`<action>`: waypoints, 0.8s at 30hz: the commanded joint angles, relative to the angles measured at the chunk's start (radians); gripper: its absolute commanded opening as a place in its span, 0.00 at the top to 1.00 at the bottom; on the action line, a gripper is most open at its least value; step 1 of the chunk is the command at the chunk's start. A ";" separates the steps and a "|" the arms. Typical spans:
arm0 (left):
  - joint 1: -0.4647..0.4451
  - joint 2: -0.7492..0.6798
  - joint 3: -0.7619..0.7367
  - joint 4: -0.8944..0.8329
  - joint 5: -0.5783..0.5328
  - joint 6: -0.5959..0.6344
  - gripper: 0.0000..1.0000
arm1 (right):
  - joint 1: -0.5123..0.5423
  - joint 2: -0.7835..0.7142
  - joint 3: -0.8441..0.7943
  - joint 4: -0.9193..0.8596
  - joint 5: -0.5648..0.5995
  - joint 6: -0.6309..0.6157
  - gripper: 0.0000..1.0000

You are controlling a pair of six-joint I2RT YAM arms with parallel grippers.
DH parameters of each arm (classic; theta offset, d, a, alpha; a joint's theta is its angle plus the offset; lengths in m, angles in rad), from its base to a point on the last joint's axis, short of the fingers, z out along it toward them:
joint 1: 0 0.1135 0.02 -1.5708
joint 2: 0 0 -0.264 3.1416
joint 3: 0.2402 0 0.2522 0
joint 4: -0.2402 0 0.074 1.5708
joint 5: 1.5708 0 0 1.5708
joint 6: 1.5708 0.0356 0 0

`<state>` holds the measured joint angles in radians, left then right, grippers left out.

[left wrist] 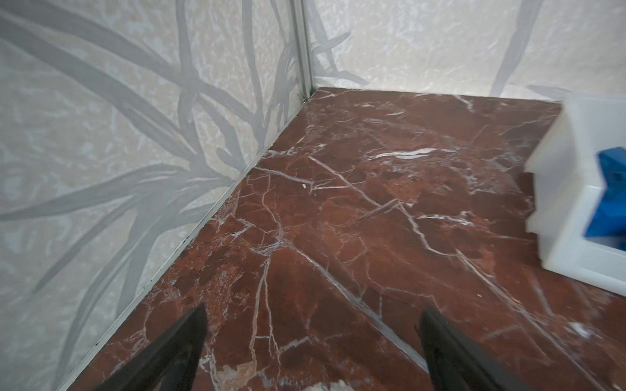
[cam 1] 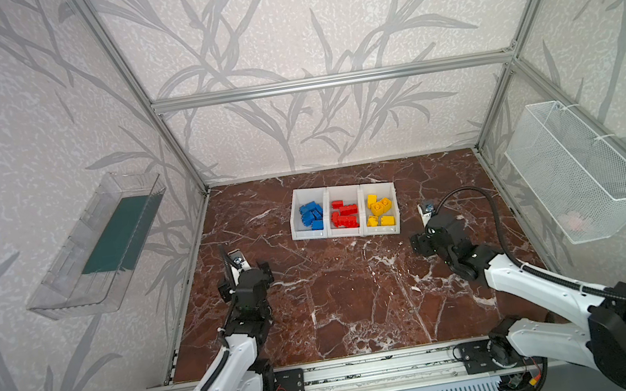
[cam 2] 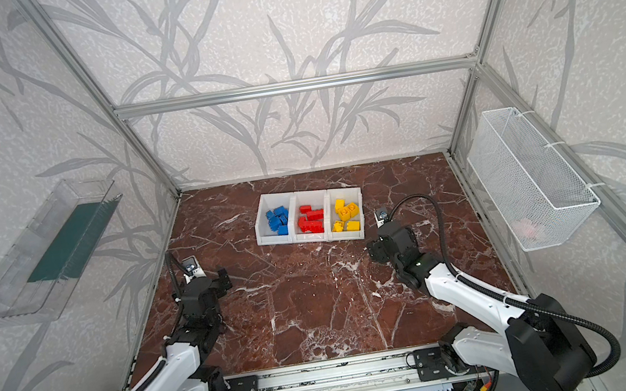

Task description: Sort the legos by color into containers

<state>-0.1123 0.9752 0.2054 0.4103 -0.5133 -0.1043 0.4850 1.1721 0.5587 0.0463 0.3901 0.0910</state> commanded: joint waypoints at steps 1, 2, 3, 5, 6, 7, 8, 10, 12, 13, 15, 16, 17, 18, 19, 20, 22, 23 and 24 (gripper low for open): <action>0.043 0.193 0.064 0.223 0.061 0.068 0.01 | -0.047 0.024 0.000 0.158 0.070 -0.086 0.02; 0.048 0.249 0.083 0.278 0.052 0.090 0.01 | -0.064 0.025 0.001 0.170 0.071 -0.115 0.00; 0.059 0.303 0.090 0.345 0.066 0.094 0.01 | -0.076 0.029 -0.022 0.231 0.086 -0.155 0.01; 0.116 0.388 0.114 0.452 0.167 0.054 0.01 | -0.108 0.043 -0.080 0.354 0.121 -0.216 0.01; 0.140 0.399 0.156 0.371 0.206 -0.001 0.00 | -0.148 0.052 -0.108 0.388 0.106 -0.217 0.01; 0.156 0.416 0.178 0.330 0.256 -0.027 0.01 | -0.180 0.063 -0.124 0.412 0.083 -0.199 0.01; 0.169 0.459 0.186 0.350 0.299 -0.027 0.01 | -0.239 0.089 -0.154 0.466 0.028 -0.163 0.01; 0.171 0.552 0.164 0.509 0.390 0.023 0.01 | -0.341 0.172 -0.210 0.691 -0.055 -0.100 0.01; 0.169 0.587 0.154 0.554 0.440 0.043 0.01 | -0.392 0.242 -0.207 0.785 -0.124 -0.057 0.01; 0.169 0.560 0.177 0.472 0.421 0.026 0.01 | -0.395 0.281 -0.183 0.758 -0.160 -0.071 0.01; 0.169 0.560 0.184 0.453 0.421 0.032 0.01 | -0.378 0.376 -0.164 0.820 -0.253 -0.136 0.01; 0.168 0.583 0.167 0.517 0.426 0.038 0.01 | -0.362 0.410 -0.198 0.937 -0.213 -0.145 0.01; 0.169 0.604 0.152 0.595 0.428 0.046 0.01 | -0.361 0.419 -0.208 0.991 -0.196 -0.143 0.01; 0.169 0.582 0.162 0.528 0.426 0.038 0.01 | -0.362 0.386 -0.185 0.898 -0.185 -0.123 0.01; 0.169 0.569 0.174 0.486 0.430 0.036 0.01 | -0.363 0.357 -0.163 0.801 -0.190 -0.121 0.01; 0.168 0.569 0.179 0.476 0.431 0.041 0.01 | -0.365 0.355 -0.161 0.781 -0.196 -0.122 0.01; 0.169 0.597 0.160 0.562 0.436 0.055 0.01 | -0.365 0.394 -0.191 0.901 -0.189 -0.124 0.01; 0.168 0.593 0.160 0.559 0.444 0.055 0.01 | -0.365 0.407 -0.200 0.942 -0.190 -0.128 0.01; 0.169 0.582 0.168 0.519 0.449 0.052 0.01 | -0.365 0.411 -0.200 0.955 -0.191 -0.131 0.01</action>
<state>0.0544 1.5600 0.3706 0.9016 -0.0944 -0.0776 0.1223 1.5688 0.3637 0.8726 0.2077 -0.0315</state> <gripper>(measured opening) 0.992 0.990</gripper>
